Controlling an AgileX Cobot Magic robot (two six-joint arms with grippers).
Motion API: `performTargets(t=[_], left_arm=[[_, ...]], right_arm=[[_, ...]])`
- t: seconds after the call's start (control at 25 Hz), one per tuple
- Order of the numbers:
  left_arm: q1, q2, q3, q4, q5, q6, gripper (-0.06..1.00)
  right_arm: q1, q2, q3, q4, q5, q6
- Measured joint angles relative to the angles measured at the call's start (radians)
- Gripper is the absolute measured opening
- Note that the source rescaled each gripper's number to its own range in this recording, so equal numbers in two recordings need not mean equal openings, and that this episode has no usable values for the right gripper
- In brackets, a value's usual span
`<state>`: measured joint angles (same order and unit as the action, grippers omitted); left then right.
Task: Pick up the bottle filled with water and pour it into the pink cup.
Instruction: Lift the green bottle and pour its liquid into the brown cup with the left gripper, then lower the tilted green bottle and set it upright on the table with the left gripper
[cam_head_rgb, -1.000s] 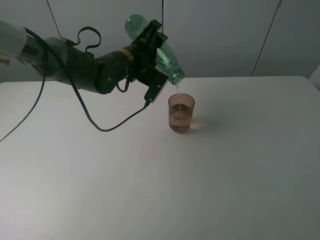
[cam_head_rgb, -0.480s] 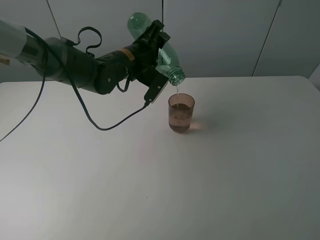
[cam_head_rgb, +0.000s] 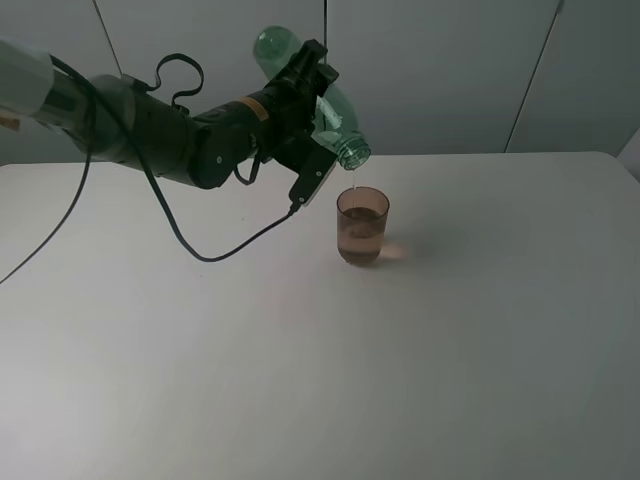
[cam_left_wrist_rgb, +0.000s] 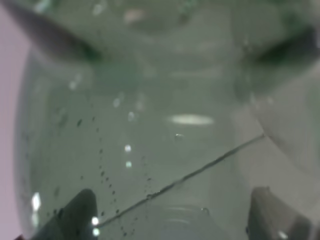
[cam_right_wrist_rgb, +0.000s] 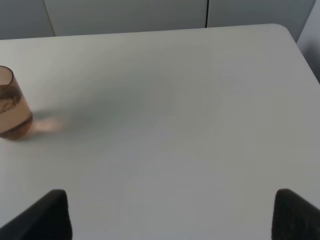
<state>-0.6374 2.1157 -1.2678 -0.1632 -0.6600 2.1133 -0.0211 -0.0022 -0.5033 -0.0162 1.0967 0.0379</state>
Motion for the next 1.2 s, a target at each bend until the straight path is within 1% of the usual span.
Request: performTargets(t=[0.08, 0.16, 0.28, 0.32, 0.4, 0.52, 0.64, 0.72, 0.8, 0.88, 1.04, 1.12, 1.2], left_arm=[[0.000, 0.000, 0.000, -0.029, 0.000, -0.002, 0.03], [0.000, 0.000, 0.002, -0.041, 0.000, -0.027, 0.03], [-0.003, 0.000, 0.016, -0.048, 0.000, -0.119, 0.03], [-0.007, 0.000, 0.020, -0.051, 0.000, -0.162, 0.03], [-0.014, -0.002, 0.020, -0.057, 0.000, -0.276, 0.03], [-0.024, -0.024, 0.020, -0.098, 0.028, -0.463, 0.03], [-0.033, -0.064, 0.020, -0.170, 0.100, -0.603, 0.03], [-0.033, -0.098, 0.020, -0.203, 0.174, -0.720, 0.03], [-0.033, -0.136, 0.020, -0.219, 0.244, -0.873, 0.03], [-0.033, -0.170, 0.020, -0.225, 0.320, -0.978, 0.03], [-0.011, -0.211, 0.020, -0.232, 0.473, -1.120, 0.03], [-0.002, -0.217, 0.020, -0.234, 0.538, -1.152, 0.03], [0.007, -0.219, 0.020, -0.236, 0.575, -1.176, 0.03]], right_arm=[[0.000, 0.000, 0.000, 0.000, 0.000, 0.000], [0.000, 0.000, 0.000, 0.000, 0.000, 0.000], [0.000, 0.000, 0.000, 0.000, 0.000, 0.000], [0.000, 0.000, 0.000, 0.000, 0.000, 0.000], [0.000, 0.000, 0.000, 0.000, 0.000, 0.000], [0.000, 0.000, 0.000, 0.000, 0.000, 0.000], [0.000, 0.000, 0.000, 0.000, 0.000, 0.000], [0.000, 0.000, 0.000, 0.000, 0.000, 0.000], [0.000, 0.000, 0.000, 0.000, 0.000, 0.000], [0.000, 0.000, 0.000, 0.000, 0.000, 0.000], [0.000, 0.000, 0.000, 0.000, 0.000, 0.000], [0.000, 0.000, 0.000, 0.000, 0.000, 0.000], [0.000, 0.000, 0.000, 0.000, 0.000, 0.000]])
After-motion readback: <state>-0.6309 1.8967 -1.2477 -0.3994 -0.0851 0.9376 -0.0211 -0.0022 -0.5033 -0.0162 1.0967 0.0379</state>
